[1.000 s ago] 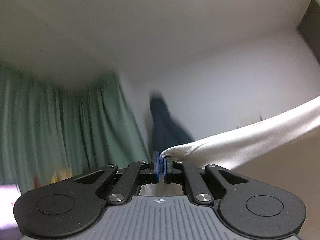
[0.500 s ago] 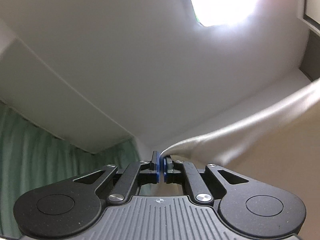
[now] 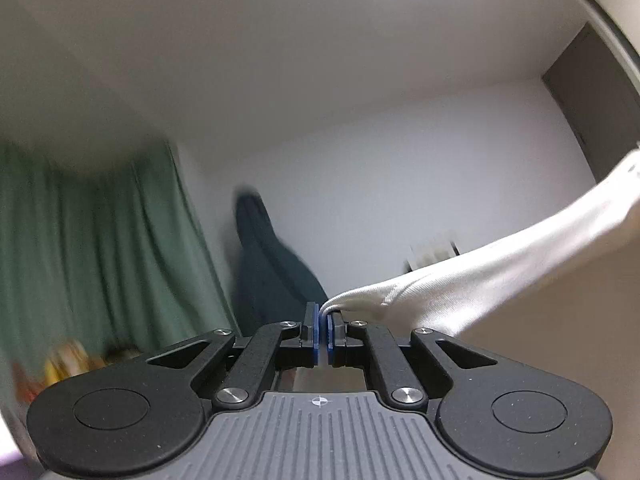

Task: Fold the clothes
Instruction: 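Raise the shirt high with both grippers to shake it out, then lay the shirt flat on the bed and open both grippers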

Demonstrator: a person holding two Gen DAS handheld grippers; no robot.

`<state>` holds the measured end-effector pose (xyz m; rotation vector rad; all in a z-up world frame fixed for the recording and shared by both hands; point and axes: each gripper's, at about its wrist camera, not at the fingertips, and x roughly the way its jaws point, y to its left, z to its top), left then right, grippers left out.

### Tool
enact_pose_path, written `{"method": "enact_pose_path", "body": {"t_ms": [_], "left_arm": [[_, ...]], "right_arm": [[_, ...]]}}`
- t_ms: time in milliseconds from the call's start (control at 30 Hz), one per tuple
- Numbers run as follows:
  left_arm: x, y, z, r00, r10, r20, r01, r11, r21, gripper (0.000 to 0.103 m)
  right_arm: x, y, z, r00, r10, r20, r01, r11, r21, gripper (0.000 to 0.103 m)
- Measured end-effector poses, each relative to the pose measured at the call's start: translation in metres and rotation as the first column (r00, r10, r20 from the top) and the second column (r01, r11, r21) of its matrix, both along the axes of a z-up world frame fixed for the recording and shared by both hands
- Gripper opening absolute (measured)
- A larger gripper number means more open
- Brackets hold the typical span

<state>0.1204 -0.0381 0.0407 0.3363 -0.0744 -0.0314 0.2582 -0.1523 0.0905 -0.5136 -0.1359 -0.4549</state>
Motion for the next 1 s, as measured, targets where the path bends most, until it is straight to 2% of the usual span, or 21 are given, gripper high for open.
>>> {"method": "enact_pose_path", "body": {"t_ms": [67, 133, 267, 367, 433, 500, 600, 633, 667, 733, 767, 800, 867, 967, 1000], "left_arm": [[0.048, 0.005, -0.027, 0.995, -0.014, -0.095, 0.013, 1.000, -0.016, 0.005], [0.100, -0.001, -0.061, 0.985, -0.021, -0.174, 0.023, 1.000, 0.005, 0.005], [0.202, -0.023, -0.127, 0.943, -0.014, -0.332, 0.034, 0.998, 0.052, 0.005], [0.276, -0.046, -0.172, 0.895, 0.010, -0.447, 0.034, 0.995, 0.090, 0.005], [0.314, -0.058, -0.192, 0.867, 0.039, -0.497, 0.020, 0.993, 0.113, 0.005], [0.337, -0.077, -0.209, 0.855, 0.061, -0.515, 0.012, 0.991, 0.136, 0.005], [0.393, -0.083, -0.226, 0.831, 0.077, -0.551, -0.005, 0.991, 0.131, 0.005], [0.412, -0.083, -0.231, 0.812, 0.078, -0.578, -0.006, 0.992, 0.126, 0.005], [0.431, -0.081, -0.243, 0.776, 0.066, -0.628, -0.007, 0.995, 0.096, 0.005], [0.464, -0.074, -0.271, 0.686, 0.030, -0.727, -0.030, 0.999, 0.013, 0.005], [0.469, -0.070, -0.279, 0.667, 0.016, -0.745, -0.049, 0.999, -0.022, 0.005], [0.473, -0.066, -0.285, 0.655, 0.003, -0.756, -0.067, 0.996, -0.054, 0.005], [0.480, -0.059, -0.299, 0.632, -0.024, -0.775, -0.104, 0.988, -0.116, 0.007], [0.491, -0.048, -0.319, 0.598, -0.069, -0.799, -0.163, 0.965, -0.205, 0.031], [0.495, -0.044, -0.321, 0.589, -0.083, -0.804, -0.182, 0.955, -0.232, 0.041]], "right_arm": [[0.022, -0.045, -0.008, 0.996, 0.011, -0.087, -0.009, 1.000, 0.029, 0.004], [0.038, -0.068, -0.012, 0.984, 0.024, -0.178, -0.015, 0.999, 0.051, 0.004], [0.135, -0.094, -0.063, 0.935, 0.031, -0.354, -0.001, 0.997, 0.083, 0.004], [0.218, -0.106, -0.111, 0.874, 0.021, -0.485, 0.018, 0.997, 0.077, 0.004], [0.249, -0.088, -0.142, 0.827, 0.031, -0.561, 0.021, 0.996, 0.086, 0.004], [0.284, -0.080, -0.164, 0.777, 0.051, -0.628, 0.025, 0.993, 0.111, 0.004], [0.283, -0.113, -0.199, 0.730, 0.094, -0.676, 0.053, 0.980, 0.193, 0.004], [0.280, -0.126, -0.211, 0.717, 0.109, -0.689, 0.064, 0.973, 0.221, 0.004], [0.269, -0.139, -0.228, 0.705, 0.129, -0.697, 0.081, 0.962, 0.260, 0.004], [0.244, -0.165, -0.269, 0.677, 0.175, -0.715, 0.121, 0.932, 0.343, 0.005], [0.240, -0.182, -0.295, 0.653, 0.197, -0.732, 0.142, 0.917, 0.373, 0.005], [0.251, -0.194, -0.319, 0.625, 0.217, -0.750, 0.169, 0.900, 0.401, 0.005], [0.283, -0.205, -0.355, 0.593, 0.260, -0.762, 0.212, 0.862, 0.460, 0.005], [0.295, -0.213, -0.370, 0.617, 0.294, -0.730, 0.189, 0.845, 0.500, 0.023], [0.294, -0.217, -0.369, 0.619, 0.314, -0.720, 0.174, 0.839, 0.515, 0.038]]}}
